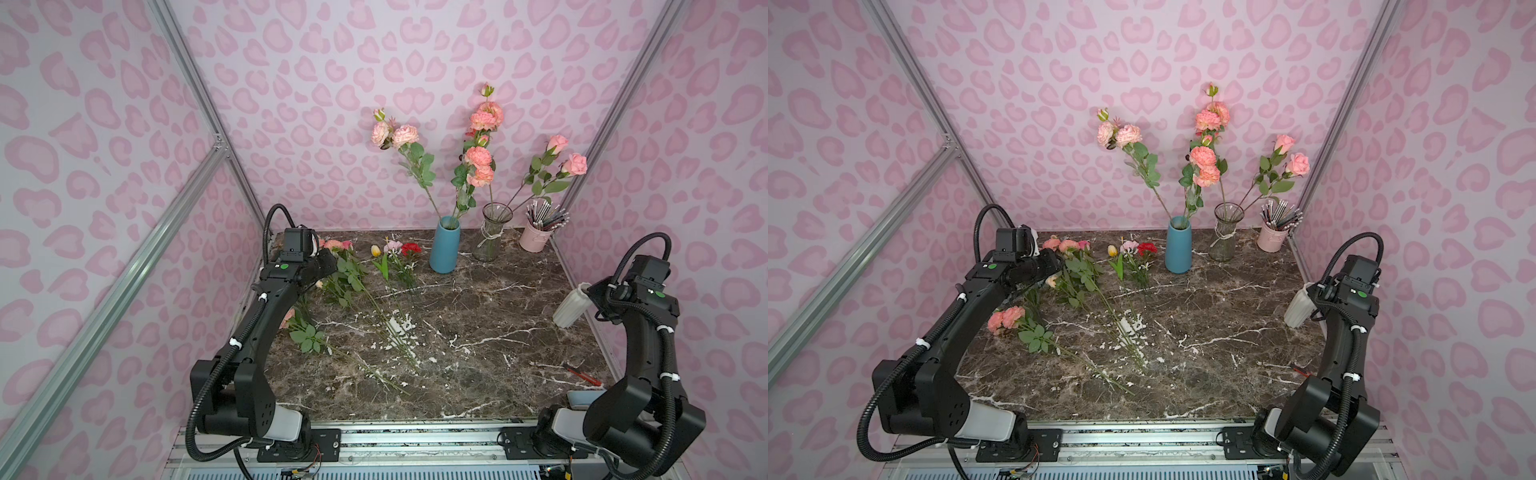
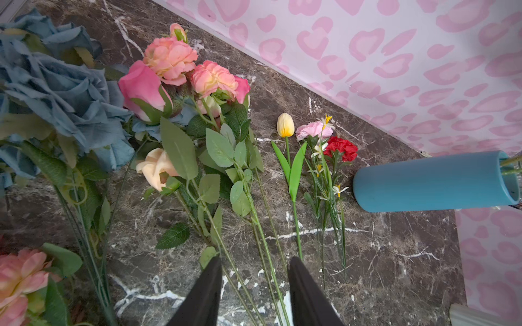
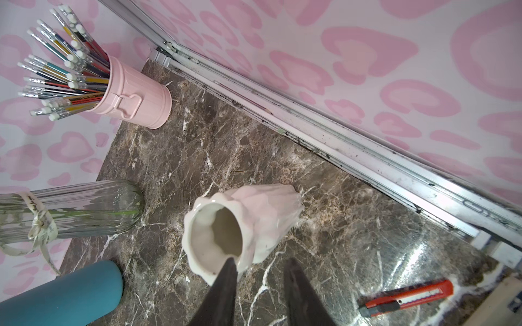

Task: Place the pink flowers into the vase
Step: Pick up the vase from the center of the board.

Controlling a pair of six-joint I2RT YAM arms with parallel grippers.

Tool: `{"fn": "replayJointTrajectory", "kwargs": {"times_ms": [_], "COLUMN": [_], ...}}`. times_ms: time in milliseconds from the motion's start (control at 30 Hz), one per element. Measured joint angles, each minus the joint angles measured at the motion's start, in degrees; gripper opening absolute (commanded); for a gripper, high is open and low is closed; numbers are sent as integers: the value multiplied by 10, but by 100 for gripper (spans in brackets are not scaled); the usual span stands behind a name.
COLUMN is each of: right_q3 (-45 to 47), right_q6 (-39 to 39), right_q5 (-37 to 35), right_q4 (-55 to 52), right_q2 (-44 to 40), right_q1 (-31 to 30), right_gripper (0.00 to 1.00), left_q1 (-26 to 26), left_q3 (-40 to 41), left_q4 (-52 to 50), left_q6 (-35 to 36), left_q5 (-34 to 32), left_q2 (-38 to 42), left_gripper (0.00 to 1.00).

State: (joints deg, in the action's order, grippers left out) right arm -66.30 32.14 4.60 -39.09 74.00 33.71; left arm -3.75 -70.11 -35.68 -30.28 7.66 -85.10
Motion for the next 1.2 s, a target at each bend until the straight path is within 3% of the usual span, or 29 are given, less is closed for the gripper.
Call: {"fn": "replayJointTrajectory", "kwargs": {"times_ms": [600,833,1200], "right_q3": [8,7,4], "right_q6": [0,-5,-17], "right_q5": [11,11,11], "right_q4": [45,52,64], "right_q2": [41,56,59], "right_q1": [0,0,1], "right_gripper": [33,28,1], "left_q1": [11,17,24], "left_q3": [2,3,4], "left_q4": [2,2,2], "left_q6": [0,-2,-5], "left_q5": [9,9,8], "left_q2": [-1,-1,0], "left_gripper": [43,43,43]}}
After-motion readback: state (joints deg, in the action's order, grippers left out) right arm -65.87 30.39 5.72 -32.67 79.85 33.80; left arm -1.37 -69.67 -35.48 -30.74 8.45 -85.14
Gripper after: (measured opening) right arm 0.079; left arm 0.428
